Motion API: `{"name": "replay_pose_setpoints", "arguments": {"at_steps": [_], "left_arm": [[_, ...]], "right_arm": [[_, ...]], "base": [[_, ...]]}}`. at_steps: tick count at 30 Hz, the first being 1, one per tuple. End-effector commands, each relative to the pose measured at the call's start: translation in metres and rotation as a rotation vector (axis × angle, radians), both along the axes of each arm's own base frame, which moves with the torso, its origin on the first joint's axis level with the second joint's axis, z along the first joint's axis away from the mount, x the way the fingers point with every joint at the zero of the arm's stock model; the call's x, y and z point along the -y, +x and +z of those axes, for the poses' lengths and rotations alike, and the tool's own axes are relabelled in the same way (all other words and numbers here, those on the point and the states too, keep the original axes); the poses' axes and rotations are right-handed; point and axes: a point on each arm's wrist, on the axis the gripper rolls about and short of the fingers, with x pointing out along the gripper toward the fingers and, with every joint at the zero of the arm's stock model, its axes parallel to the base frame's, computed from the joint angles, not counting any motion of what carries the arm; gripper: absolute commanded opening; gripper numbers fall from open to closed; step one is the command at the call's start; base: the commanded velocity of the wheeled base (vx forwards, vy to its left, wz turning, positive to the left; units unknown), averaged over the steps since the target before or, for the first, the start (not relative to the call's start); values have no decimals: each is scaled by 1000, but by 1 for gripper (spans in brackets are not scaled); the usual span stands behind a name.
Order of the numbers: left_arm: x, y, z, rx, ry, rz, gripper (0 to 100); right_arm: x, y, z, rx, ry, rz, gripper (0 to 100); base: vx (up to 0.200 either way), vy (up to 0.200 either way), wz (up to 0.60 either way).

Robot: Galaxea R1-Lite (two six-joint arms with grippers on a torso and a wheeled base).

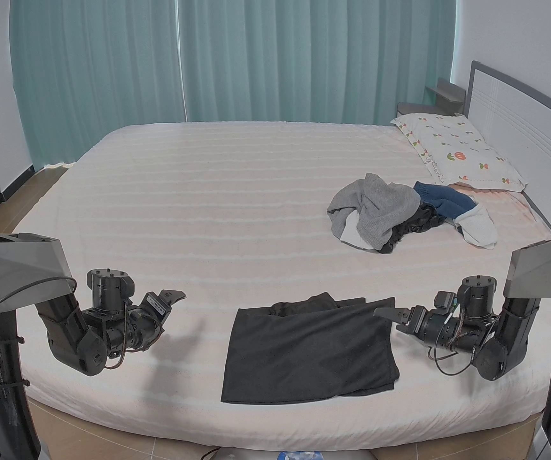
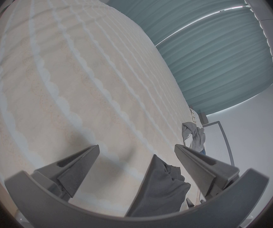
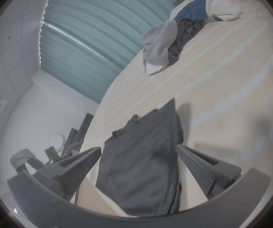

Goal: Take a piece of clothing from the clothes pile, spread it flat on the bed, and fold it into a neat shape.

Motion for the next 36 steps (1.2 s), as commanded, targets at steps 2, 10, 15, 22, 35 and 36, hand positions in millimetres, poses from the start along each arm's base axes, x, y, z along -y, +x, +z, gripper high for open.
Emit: {"name": "replay_pose_setpoints", "arguments": {"at_steps": [2,10,15,22,35,36], "left_arm": [[0,0,-1,-5,0,2,100],[3,-1,-4,-10,11,0,100],[4,-1,-4,-10,13,-3,100],[4,-1,-5,-11,13,-2,100],[4,0,-4,-8,12,-3,100],[4,0,-4,-8,12,-3,100]], "right_arm": [[-13,-23,3,-20,-32,83,100],[-16,-24,-7,-37,-60,98,100],[-9,-13,-13,-21,-70,53,100],[-7,-9,-14,-15,-72,37,100],[-9,-7,-28,-32,-100,56,0],[-9,-8,-28,-32,-109,61,0]], "base": [[-200,0,0],[-75,0,0],[0,0,0],[0,0,0],[0,0,0],[0,0,0]]}}
